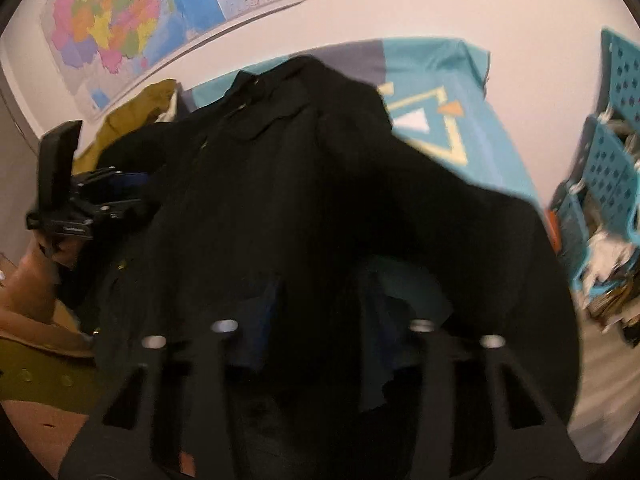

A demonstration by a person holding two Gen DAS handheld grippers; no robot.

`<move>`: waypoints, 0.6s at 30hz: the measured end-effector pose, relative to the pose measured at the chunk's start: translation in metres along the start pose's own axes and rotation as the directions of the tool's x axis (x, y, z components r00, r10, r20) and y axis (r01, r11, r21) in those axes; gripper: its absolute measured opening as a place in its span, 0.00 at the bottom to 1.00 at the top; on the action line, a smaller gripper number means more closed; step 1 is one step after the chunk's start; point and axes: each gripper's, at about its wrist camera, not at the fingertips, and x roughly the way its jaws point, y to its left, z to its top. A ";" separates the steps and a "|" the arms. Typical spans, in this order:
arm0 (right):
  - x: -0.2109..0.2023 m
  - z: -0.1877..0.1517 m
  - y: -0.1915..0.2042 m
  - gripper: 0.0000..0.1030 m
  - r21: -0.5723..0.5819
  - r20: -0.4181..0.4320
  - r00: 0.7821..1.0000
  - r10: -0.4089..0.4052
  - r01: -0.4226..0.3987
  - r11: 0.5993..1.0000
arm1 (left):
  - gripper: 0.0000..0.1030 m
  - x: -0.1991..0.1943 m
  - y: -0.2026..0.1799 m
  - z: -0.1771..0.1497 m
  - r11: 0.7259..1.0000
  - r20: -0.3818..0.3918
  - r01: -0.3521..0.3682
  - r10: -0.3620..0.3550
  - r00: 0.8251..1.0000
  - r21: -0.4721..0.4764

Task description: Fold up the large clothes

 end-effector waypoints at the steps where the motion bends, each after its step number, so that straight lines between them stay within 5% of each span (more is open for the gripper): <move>1: -0.009 0.002 0.000 0.46 0.003 0.035 0.999 0.017 -0.017 1.000 | 0.74 0.000 -0.001 0.000 1.000 -0.001 -0.002 0.002 1.000 -0.003; 3: -0.035 0.007 -0.004 0.59 0.008 0.143 0.990 0.013 -0.014 1.000 | 0.74 -0.003 -0.003 0.003 1.000 0.007 -0.004 0.004 1.000 -0.012; 6: -0.060 0.019 -0.019 0.72 0.021 0.227 0.967 -0.115 0.113 0.993 | 0.74 -0.010 -0.007 0.009 1.000 0.035 -0.006 0.007 0.999 -0.014; 8: -0.054 0.019 -0.038 0.85 0.045 0.171 0.964 -0.202 0.197 0.979 | 0.75 -0.013 -0.009 0.015 1.000 0.048 -0.012 0.013 0.999 -0.020; 10: -0.037 0.010 -0.056 0.85 0.051 0.083 0.973 -0.217 0.213 0.976 | 0.75 -0.014 -0.012 0.021 1.000 0.055 0.002 0.000 0.998 -0.023; 12: -0.020 0.002 -0.066 0.60 0.065 0.026 0.973 -0.229 0.227 0.972 | 0.76 -0.010 -0.015 0.027 1.000 0.052 0.003 -0.002 0.999 -0.021; 14: -0.019 -0.003 -0.073 0.15 0.084 0.041 0.976 -0.214 0.210 0.974 | 0.76 -0.006 -0.019 0.032 1.000 0.042 0.005 -0.004 0.999 -0.014; 16: -0.042 0.000 -0.078 0.08 0.121 0.125 0.970 -0.210 0.195 0.973 | 0.76 0.001 -0.023 0.039 1.000 0.030 0.002 -0.002 1.000 -0.011; 18: -0.074 0.005 -0.087 0.07 0.180 0.228 0.938 -0.262 0.224 0.958 | 0.76 0.006 -0.027 0.044 1.000 0.023 0.019 -0.019 1.000 -0.007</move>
